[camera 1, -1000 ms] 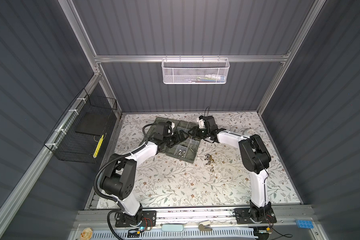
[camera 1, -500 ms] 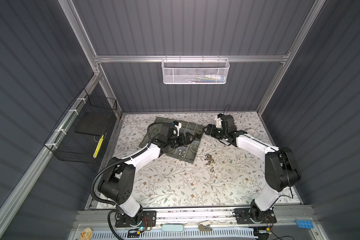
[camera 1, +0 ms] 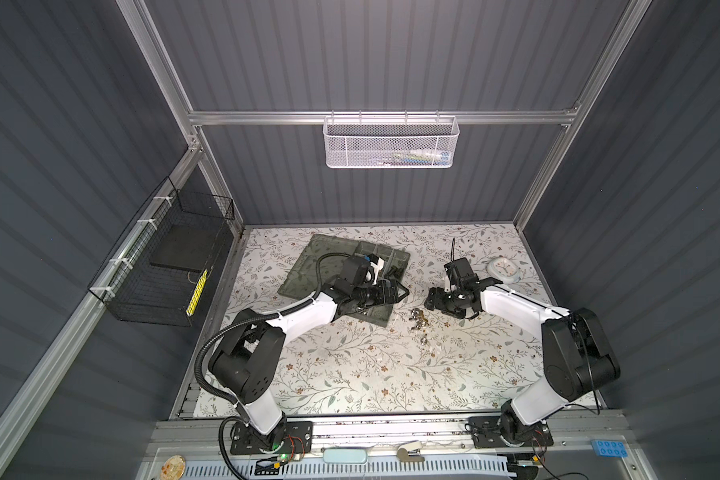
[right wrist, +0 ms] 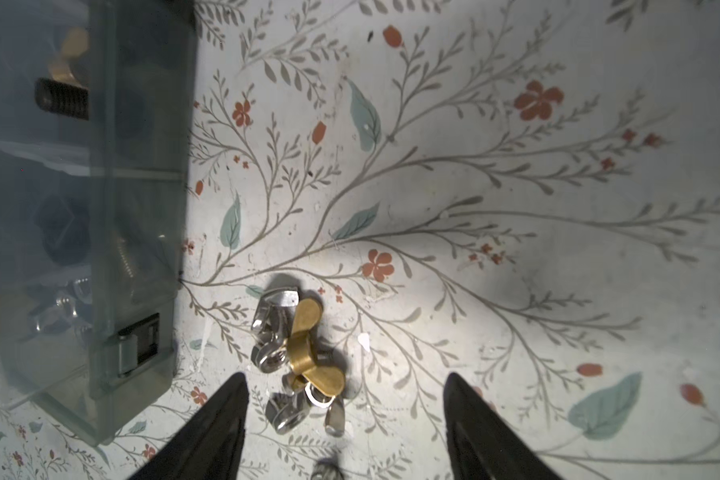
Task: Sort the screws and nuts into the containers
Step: 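Lower the right gripper onto another brass wing nut and close it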
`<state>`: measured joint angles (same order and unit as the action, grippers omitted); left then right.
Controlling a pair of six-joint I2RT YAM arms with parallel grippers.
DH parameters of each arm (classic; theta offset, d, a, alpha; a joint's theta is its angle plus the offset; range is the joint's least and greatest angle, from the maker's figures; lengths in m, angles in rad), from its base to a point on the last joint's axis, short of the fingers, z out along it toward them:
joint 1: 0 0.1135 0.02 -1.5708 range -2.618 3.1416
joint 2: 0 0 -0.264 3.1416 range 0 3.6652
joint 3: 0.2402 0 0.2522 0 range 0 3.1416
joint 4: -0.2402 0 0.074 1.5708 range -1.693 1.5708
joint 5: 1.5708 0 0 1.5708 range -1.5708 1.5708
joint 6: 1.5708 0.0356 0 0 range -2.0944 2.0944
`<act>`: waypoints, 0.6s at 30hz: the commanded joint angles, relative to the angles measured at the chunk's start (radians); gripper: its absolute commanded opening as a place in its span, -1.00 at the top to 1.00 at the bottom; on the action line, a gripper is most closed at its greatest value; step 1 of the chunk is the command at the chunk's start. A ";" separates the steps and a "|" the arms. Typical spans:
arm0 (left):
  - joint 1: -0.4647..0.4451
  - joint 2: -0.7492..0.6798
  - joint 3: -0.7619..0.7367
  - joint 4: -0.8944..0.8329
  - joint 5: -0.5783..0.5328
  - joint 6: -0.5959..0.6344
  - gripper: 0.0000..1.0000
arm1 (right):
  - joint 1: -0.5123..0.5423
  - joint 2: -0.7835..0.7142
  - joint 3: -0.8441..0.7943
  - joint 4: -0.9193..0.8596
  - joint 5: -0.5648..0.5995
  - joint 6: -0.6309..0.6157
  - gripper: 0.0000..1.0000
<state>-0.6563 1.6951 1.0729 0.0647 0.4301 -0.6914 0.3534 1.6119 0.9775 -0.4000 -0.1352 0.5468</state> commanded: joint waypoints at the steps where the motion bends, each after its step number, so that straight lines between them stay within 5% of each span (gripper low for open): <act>1: -0.012 0.005 -0.010 0.001 0.001 0.001 -0.99 | 0.017 0.028 0.001 -0.033 0.024 -0.026 -0.43; 18: -0.022 0.012 0.002 -0.009 0.000 0.010 -1.00 | 0.062 0.149 0.055 -0.019 -0.024 -0.040 -0.15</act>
<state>-0.6746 1.6955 1.0691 0.0650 0.4301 -0.6914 0.4126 1.7432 1.0088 -0.4099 -0.1478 0.5186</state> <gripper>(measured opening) 0.997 0.581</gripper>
